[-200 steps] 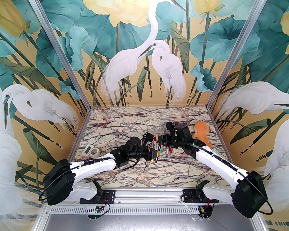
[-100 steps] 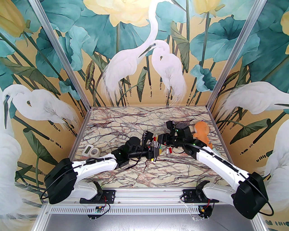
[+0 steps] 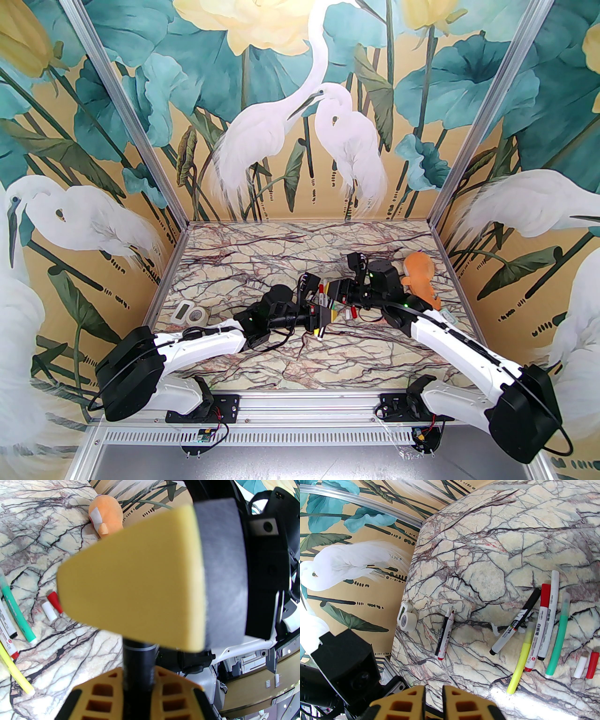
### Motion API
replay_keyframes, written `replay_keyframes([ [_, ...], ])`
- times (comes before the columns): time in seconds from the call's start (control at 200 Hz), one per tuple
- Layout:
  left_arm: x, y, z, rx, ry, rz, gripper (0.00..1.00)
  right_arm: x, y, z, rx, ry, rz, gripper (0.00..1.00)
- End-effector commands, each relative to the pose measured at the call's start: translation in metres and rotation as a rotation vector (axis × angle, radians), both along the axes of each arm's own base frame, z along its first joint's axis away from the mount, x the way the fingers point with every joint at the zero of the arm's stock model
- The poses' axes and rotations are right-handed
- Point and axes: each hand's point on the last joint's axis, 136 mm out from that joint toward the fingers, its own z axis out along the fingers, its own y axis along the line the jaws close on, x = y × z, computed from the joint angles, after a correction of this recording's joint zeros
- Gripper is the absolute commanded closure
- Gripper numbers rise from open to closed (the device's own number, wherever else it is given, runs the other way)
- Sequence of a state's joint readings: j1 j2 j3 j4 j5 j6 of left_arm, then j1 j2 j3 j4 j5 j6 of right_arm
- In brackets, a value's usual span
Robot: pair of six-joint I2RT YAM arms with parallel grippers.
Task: Open the pen caps
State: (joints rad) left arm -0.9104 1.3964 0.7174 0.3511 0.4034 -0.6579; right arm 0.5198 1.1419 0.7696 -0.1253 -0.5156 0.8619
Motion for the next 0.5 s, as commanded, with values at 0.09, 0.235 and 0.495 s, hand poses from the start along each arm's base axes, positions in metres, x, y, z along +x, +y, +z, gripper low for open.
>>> replay_keyframes([
  [0.09, -0.011, 0.001, -0.008, 0.028, 0.011, -0.054, 0.98, 0.003, 0.004, 0.027, 0.046, -0.106, 0.021, 0.85],
  [0.235, -0.017, 0.004, -0.006, 0.017, 0.015, -0.089, 0.99, 0.001, 0.007, 0.041, 0.076, -0.153, 0.065, 0.85],
  [0.495, -0.030, 0.017, 0.022, -0.086, -0.004, -0.146, 1.00, -0.006, 0.012, 0.072, 0.154, -0.256, 0.155, 0.86],
])
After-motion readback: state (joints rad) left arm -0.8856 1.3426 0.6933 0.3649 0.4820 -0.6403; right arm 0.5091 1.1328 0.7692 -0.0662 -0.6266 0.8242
